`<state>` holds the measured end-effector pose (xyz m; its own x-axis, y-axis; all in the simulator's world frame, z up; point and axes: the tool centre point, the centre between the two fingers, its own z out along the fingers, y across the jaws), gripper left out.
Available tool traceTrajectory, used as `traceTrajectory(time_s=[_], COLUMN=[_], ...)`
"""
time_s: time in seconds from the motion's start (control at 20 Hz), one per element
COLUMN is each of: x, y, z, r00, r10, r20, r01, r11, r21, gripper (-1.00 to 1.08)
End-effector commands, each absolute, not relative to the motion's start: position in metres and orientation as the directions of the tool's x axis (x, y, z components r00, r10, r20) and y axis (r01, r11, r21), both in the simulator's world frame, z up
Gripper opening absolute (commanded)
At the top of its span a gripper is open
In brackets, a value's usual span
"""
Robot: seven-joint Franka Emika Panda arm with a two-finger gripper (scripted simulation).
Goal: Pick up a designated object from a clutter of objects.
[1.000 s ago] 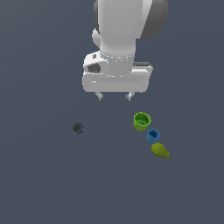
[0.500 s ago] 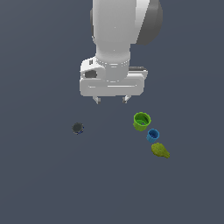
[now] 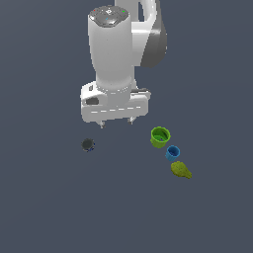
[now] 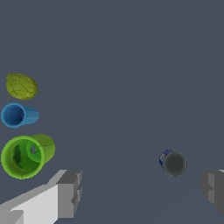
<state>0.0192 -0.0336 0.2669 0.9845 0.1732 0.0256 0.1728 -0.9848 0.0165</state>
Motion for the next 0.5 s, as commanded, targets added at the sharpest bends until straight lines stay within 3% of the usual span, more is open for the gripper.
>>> traceTrajectory(time_s=[0.0,0.45], x=[0.02,0.016], y=[-0.045,-0.089], z=[0.253,0.201], r00=[0.978,0.94], r10=[0.21,0.341], r20=[0.023,0.018], r01=[0.209,0.341], r11=[-0.978,-0.94], r21=[0.014,0.007], gripper=[1.0,1.0])
